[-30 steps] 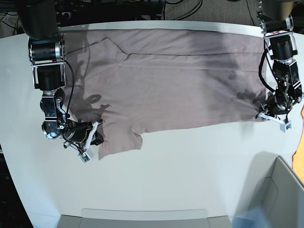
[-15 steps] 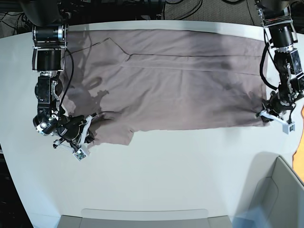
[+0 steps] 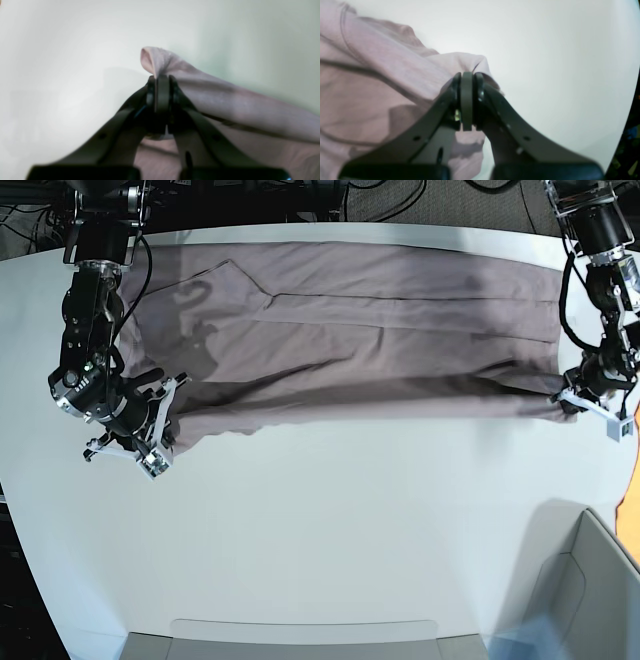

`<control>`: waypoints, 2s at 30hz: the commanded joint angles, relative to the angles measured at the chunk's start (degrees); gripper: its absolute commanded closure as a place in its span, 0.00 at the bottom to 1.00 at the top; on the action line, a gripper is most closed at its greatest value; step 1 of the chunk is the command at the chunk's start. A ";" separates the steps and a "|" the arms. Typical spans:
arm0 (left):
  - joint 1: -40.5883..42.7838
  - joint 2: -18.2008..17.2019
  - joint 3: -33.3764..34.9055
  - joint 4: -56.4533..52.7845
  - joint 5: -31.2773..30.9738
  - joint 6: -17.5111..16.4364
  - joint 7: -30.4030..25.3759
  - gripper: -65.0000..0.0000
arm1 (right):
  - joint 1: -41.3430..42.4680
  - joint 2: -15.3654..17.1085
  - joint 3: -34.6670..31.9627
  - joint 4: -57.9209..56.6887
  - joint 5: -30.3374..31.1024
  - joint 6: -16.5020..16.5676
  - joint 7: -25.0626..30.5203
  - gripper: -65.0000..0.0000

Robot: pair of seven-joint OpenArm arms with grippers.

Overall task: Fold the T-shirt properly
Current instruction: 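Fold the hem half over toward the collar with both grippers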

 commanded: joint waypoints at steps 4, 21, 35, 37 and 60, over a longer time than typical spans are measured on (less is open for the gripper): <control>2.80 -1.33 -0.61 4.71 -0.10 0.04 -0.96 1.00 | -3.16 0.99 2.24 5.60 0.10 -0.10 0.03 1.00; 12.82 -1.33 -0.96 12.45 -0.10 0.04 -0.96 1.00 | -15.82 0.11 8.13 18.17 0.10 4.08 -8.23 1.00; 18.18 -0.98 -3.34 16.84 0.25 0.04 3.17 1.00 | -25.05 -0.15 11.03 18.17 0.10 4.08 -8.67 1.00; 19.32 -0.98 -3.34 16.84 0.25 0.04 3.17 1.00 | -25.76 -0.15 11.03 18.08 0.10 4.08 -8.67 1.00; 21.52 -1.42 0.53 21.15 0.07 -0.05 2.29 0.71 | -25.84 0.38 8.31 17.73 5.37 4.08 -8.67 0.72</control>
